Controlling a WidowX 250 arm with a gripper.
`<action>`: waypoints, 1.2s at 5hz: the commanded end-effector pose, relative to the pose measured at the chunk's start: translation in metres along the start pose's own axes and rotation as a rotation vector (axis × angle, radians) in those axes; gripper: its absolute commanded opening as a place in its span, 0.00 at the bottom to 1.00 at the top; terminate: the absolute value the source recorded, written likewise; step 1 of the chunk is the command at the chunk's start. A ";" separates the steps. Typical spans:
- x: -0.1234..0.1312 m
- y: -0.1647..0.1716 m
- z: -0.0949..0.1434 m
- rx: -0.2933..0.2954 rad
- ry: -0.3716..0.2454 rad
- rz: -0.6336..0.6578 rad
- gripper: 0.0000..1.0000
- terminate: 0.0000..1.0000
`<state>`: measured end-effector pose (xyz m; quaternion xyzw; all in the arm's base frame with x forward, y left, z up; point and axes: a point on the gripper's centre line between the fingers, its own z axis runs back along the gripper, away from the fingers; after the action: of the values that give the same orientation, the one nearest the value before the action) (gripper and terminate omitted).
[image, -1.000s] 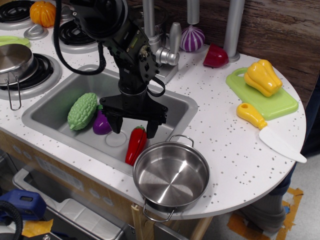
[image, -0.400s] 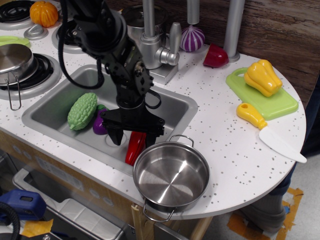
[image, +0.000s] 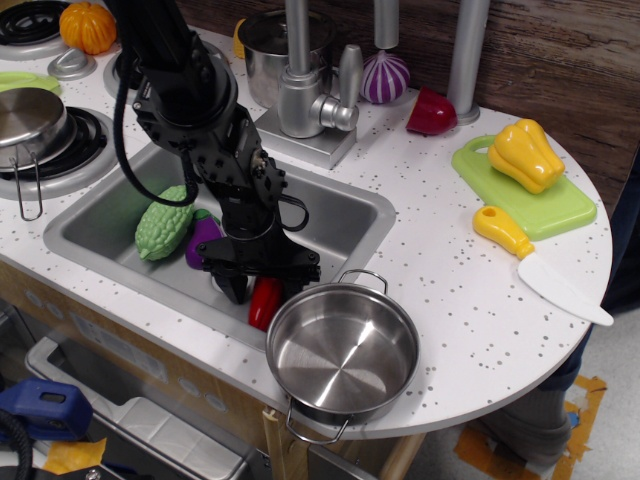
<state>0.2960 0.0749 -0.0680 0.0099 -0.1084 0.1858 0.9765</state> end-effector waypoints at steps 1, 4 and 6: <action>0.010 -0.002 0.021 0.036 -0.034 -0.004 0.00 0.00; 0.019 -0.015 0.132 0.239 0.056 0.014 0.00 0.00; -0.043 -0.054 0.158 0.176 0.181 0.275 0.00 0.00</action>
<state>0.2256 -0.0158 0.0550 0.0433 0.0226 0.3628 0.9306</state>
